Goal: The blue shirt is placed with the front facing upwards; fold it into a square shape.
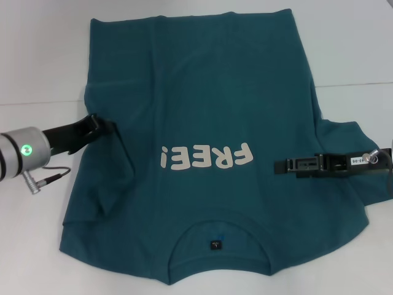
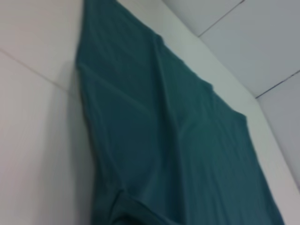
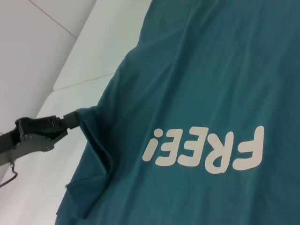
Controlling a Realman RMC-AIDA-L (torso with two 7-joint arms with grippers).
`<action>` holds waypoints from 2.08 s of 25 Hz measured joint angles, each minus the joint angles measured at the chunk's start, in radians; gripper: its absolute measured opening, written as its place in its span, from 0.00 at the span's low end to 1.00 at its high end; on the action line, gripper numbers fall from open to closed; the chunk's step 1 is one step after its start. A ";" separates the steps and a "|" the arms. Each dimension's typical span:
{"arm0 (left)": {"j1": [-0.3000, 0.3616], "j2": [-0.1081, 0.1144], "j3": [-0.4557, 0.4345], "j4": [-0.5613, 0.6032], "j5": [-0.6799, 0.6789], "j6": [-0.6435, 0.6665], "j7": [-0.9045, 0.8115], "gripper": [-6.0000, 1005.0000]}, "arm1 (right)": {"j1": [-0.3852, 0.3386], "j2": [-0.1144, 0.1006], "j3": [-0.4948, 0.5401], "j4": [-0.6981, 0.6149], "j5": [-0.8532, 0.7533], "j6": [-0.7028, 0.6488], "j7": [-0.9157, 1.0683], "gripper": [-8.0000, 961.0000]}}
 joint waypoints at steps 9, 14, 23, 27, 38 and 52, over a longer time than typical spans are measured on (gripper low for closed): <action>-0.058 -0.017 0.002 -0.050 -0.006 -0.090 0.035 0.12 | -0.005 0.001 0.000 0.000 0.000 0.000 -0.002 0.98; -0.066 -0.016 0.015 -0.071 -0.002 -0.097 0.054 0.13 | -0.007 0.001 0.000 0.000 0.000 0.000 -0.001 0.98; 0.021 -0.008 0.008 0.045 -0.010 0.083 0.051 0.25 | -0.005 0.001 0.000 0.000 0.000 0.006 -0.006 0.98; 0.113 -0.008 0.008 0.170 -0.007 0.263 0.059 0.42 | -0.005 0.001 0.000 0.000 0.000 0.007 -0.015 0.98; 0.327 -0.026 -0.008 0.392 0.054 0.747 0.176 0.75 | -0.014 -0.001 0.033 -0.011 0.044 0.004 -0.117 0.98; 0.420 -0.078 -0.021 0.356 0.022 0.844 0.235 0.75 | -0.059 -0.075 0.101 -0.046 0.038 -0.042 -0.035 0.98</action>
